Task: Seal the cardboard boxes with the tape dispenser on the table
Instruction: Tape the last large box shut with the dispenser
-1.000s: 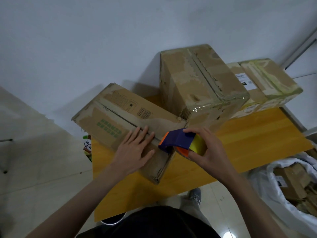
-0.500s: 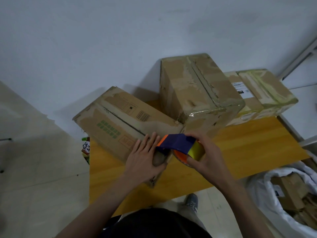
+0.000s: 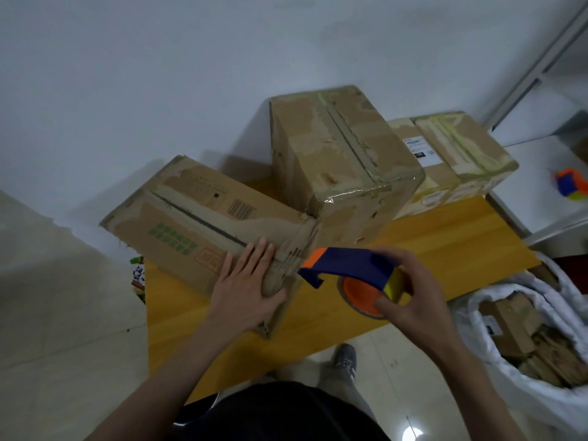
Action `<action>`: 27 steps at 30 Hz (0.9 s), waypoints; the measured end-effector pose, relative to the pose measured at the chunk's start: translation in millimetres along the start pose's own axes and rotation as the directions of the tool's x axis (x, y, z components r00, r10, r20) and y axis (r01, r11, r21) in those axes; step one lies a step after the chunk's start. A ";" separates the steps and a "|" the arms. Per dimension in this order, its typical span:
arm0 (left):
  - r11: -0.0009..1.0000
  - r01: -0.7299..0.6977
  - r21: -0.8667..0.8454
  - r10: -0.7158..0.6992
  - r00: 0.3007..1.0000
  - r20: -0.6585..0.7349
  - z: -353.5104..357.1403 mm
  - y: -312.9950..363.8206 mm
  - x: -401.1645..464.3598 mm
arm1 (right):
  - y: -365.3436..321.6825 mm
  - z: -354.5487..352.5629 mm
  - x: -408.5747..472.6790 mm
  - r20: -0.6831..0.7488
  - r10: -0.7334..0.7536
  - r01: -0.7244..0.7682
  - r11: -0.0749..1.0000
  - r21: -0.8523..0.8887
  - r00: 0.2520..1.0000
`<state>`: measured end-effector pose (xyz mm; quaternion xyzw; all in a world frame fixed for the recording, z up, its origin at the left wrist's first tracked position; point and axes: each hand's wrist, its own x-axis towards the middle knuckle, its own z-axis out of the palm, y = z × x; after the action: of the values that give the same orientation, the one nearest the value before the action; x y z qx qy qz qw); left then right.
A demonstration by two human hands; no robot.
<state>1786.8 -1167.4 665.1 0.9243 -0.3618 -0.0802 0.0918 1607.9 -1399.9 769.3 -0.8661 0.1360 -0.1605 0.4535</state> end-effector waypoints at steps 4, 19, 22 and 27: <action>1.000 -0.003 0.023 0.004 1.000 -0.022 -0.2 0.8 -0.6 | 4.1 -3.8 -9.9 0.054 -0.007 0.010 0.998 -0.057 0.998; 0.999 -0.009 0.040 0.011 0.999 -0.052 2.8 -2.3 -1.8 | -16.8 31.1 26.1 0.149 -0.065 0.125 0.891 -0.437 0.987; 1.000 -0.009 0.028 0.010 0.999 -0.042 2.1 -1.4 -1.9 | -21.0 37.9 34.8 0.188 -0.074 0.166 0.827 -0.536 0.979; 0.999 -0.026 0.041 0.027 1.000 -0.014 0.0 -3.1 0.3 | -32.0 39.0 46.3 0.312 -0.066 0.255 0.743 -0.619 0.948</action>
<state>1789.0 -1165.3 664.4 0.9216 -0.3749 -0.0650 0.0764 1668.6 -1370.9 782.0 -0.9913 0.0444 -0.0226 0.1220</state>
